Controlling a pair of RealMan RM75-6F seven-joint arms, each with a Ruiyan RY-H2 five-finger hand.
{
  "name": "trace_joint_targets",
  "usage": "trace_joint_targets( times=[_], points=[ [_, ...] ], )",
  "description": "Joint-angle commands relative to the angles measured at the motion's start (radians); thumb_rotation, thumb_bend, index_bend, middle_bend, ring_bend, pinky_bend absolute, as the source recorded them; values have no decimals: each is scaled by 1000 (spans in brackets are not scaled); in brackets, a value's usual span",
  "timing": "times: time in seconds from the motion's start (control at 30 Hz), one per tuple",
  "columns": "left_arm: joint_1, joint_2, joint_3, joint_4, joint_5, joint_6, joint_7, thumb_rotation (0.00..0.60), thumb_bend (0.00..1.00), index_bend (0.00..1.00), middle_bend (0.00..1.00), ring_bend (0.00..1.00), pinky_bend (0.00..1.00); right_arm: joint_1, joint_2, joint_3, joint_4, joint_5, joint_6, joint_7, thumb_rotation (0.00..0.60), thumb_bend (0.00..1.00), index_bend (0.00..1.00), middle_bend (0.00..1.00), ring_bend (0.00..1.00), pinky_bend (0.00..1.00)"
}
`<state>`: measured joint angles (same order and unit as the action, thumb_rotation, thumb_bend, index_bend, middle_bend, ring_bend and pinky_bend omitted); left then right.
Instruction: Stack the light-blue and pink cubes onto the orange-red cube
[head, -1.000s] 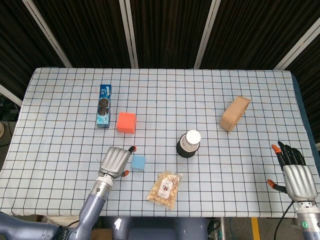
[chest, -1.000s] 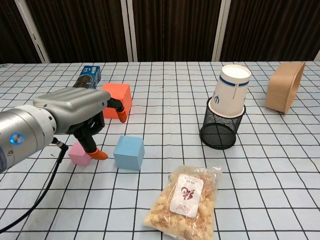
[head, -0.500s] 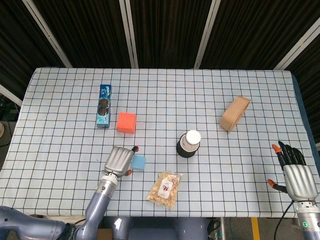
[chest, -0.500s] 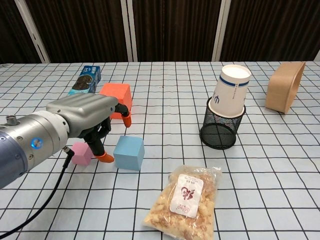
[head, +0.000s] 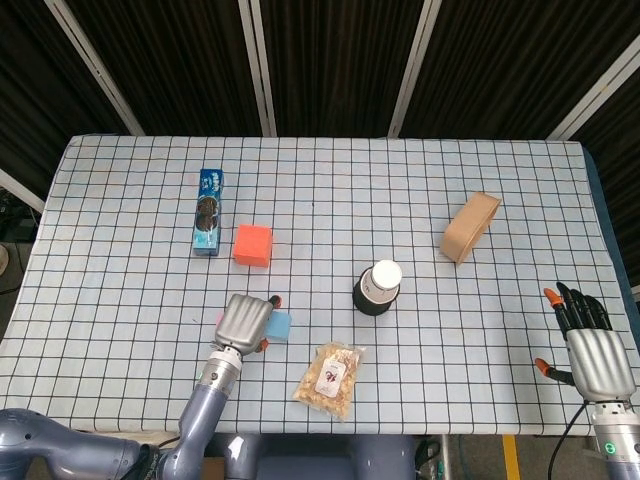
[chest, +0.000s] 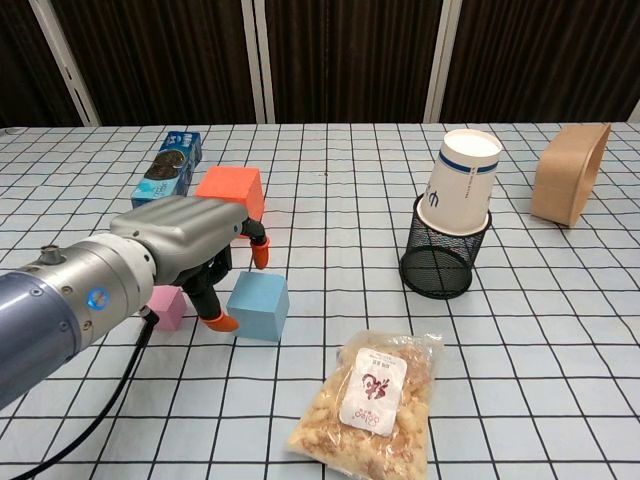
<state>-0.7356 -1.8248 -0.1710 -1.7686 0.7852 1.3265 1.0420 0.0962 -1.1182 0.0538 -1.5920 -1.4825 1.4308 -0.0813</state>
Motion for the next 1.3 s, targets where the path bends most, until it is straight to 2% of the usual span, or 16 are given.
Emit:
trace_joint_targets(
  times=[0.03,0.4,0.7,0.9,1.13,1.3],
  points=[
    [-2,-3,2,7,-1,3,-3,600,204,359,878,742,738,1,0,0,1,0,-2,2,600,103,71,33,55,104],
    [-16,-21,1,40,-8,3,-4,600,208,368,878,742,738,3,0,-1,3,4,-9,4,600,104,71,33,55,104],
    [-23,-29,3,52,-9,-7,-19,600,295,413,880,743,744,4,0,0,5,7,-12,8,600,103,71,33,55,104],
    [-20,-27,4,54,-3,-6,-39,600,305,416,880,745,747,5,-1,-1,4,5,-12,5,600,102,71,33,55,104],
    [-10,19,-13,-8,11,16,-59,600,305,416,880,744,747,4,-1,-1,4,6,-10,6,600,103,71,33,55,104],
    [-9,90,-59,-116,-4,42,-54,600,304,416,877,745,747,5,-2,-3,2,3,-11,1,600,103,71,33,55,104]
  ],
)
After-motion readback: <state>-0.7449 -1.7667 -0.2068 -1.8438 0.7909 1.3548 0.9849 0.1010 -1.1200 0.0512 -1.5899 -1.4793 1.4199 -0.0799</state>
